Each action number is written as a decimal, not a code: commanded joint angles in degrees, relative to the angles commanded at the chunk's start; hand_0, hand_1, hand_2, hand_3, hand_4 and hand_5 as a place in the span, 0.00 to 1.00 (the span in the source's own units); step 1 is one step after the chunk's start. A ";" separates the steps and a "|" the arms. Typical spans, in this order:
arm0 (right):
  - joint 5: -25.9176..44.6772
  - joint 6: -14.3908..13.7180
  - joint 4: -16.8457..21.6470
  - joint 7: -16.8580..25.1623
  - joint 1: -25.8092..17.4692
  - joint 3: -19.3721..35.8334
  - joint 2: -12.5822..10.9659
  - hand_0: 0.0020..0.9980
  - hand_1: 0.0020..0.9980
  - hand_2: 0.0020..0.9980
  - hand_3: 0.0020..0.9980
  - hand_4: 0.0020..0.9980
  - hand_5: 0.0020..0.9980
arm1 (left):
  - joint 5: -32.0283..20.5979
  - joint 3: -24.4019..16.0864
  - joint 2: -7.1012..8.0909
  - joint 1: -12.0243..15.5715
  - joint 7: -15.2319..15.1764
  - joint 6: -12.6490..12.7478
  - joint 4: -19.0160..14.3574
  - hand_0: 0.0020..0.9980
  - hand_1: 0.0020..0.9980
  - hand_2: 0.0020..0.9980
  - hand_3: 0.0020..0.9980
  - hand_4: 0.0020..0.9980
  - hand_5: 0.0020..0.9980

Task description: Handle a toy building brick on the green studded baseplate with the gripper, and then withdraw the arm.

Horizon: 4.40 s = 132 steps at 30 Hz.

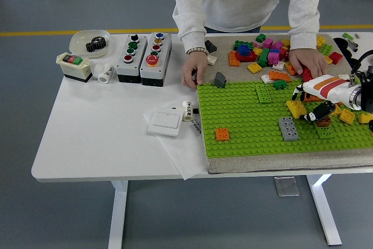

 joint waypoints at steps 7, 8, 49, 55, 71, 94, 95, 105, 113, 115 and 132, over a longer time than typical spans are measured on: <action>-0.29 -0.02 0.39 -0.01 -0.20 0.25 -0.54 0.60 0.59 0.59 0.53 0.74 0.34 | 0.13 -0.17 -0.06 0.47 0.06 0.02 0.02 0.82 0.82 0.80 0.65 0.72 0.62; -0.34 0.02 0.45 -0.05 -0.23 0.33 -0.61 0.60 0.59 0.59 0.53 0.74 0.34 | 0.11 -0.16 -0.06 0.52 0.05 0.03 0.02 0.82 0.82 0.80 0.65 0.72 0.62; 7.98 4.69 13.96 -15.48 -4.65 16.48 -7.06 0.60 0.63 0.68 0.67 1.00 0.50 | 0.47 -0.48 -0.03 2.51 0.37 -0.29 0.13 0.81 0.82 0.80 0.65 0.72 0.62; 8.31 4.94 14.15 -15.65 -5.18 17.04 -7.45 0.60 0.63 0.68 0.68 1.00 0.51 | 0.56 -0.57 -0.08 2.58 0.42 -0.22 0.15 0.81 0.82 0.80 0.65 0.72 0.62; 8.53 6.26 13.86 -14.24 -5.52 17.18 -8.32 0.61 0.64 0.69 0.69 1.00 0.51 | -0.11 -0.16 -0.16 2.38 0.27 -0.17 0.21 0.81 0.82 0.80 0.65 0.71 0.62; 6.87 4.61 13.49 -11.91 -5.44 13.93 -6.34 0.61 0.64 0.69 0.69 1.00 0.50 | 0.10 -0.16 -0.12 2.23 0.50 -0.36 0.11 0.81 0.82 0.80 0.65 0.71 0.61; 6.66 4.39 13.41 -11.79 -5.47 13.72 -6.26 0.61 0.64 0.69 0.69 1.00 0.50 | 0.12 -0.16 -0.12 2.23 0.52 -0.36 0.10 0.81 0.82 0.80 0.65 0.71 0.61; 3.68 0.28 11.92 -9.80 -5.68 11.92 -4.38 0.60 0.63 0.68 0.66 0.98 0.48 | 0.61 -0.39 -0.08 2.25 0.76 -0.43 0.01 0.81 0.82 0.80 0.65 0.71 0.61; 1.71 -2.04 9.16 -8.78 -5.72 10.72 -2.68 0.59 0.63 0.67 0.64 0.96 0.48 | 0.73 -0.39 -0.07 2.05 0.84 -0.41 -0.08 0.81 0.82 0.80 0.65 0.71 0.61; 1.75 -2.54 8.45 -8.63 -5.74 10.59 -2.30 0.57 0.61 0.66 0.63 0.94 0.47 | 0.74 -0.38 -0.07 1.97 0.84 -0.41 -0.10 0.81 0.82 0.80 0.65 0.71 0.61; 2.44 -4.98 5.35 -8.68 -6.28 9.48 -0.24 0.53 0.60 0.64 0.61 0.91 0.45 | 0.43 0.02 -0.09 1.32 0.90 -0.50 -0.24 0.81 0.82 0.80 0.65 0.71 0.61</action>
